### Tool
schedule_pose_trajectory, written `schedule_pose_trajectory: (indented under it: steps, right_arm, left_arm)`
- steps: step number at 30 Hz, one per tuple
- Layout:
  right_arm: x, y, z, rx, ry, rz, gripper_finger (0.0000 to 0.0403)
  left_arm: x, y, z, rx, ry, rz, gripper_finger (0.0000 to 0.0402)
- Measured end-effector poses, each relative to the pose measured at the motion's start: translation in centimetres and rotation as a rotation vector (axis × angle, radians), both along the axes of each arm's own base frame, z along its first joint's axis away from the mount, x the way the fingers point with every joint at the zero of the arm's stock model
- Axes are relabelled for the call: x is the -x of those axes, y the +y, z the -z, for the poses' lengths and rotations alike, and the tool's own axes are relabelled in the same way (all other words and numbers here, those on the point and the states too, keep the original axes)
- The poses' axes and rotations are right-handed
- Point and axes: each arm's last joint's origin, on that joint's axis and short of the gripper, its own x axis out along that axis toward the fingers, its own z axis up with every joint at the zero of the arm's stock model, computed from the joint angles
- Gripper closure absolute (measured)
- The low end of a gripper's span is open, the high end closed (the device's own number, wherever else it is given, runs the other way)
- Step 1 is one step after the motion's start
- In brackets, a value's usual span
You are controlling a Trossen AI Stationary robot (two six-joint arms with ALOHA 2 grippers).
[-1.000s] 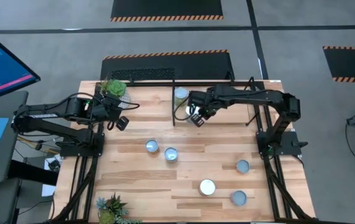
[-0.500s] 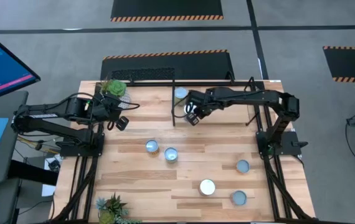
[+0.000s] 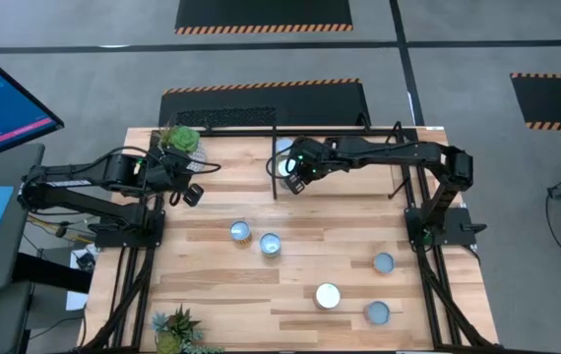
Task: Pick and place cans onto a shelf
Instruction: Put the canned tomatoes on the shelf
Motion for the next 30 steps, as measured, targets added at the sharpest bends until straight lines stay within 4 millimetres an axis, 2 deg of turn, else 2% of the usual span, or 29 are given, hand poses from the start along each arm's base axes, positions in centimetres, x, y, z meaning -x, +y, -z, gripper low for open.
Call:
schedule_pose_trajectory:
  steps: [7,13,21,30]
  right_arm:
    - [0.0,0.2,0.1,-0.045,0.002,-0.03,0.0335]
    - [0.9,0.0,0.5,-0.033,0.102,0.013,0.0335]
    - [-0.3,-1.0,1.6,0.014,0.061,0.064,0.0335]
    - [-0.5,-0.9,2.2,-0.012,0.081,0.054,0.0335]
  left_arm:
    - [0.0,0.0,0.0,0.008,-0.001,0.003,0.0401]
    - [0.0,-0.1,0.0,0.024,-0.001,0.011,0.0401]
    - [0.0,-0.1,0.0,0.025,-0.001,0.012,0.0401]
    - [0.0,-0.1,0.0,0.025,-0.001,0.011,0.0401]
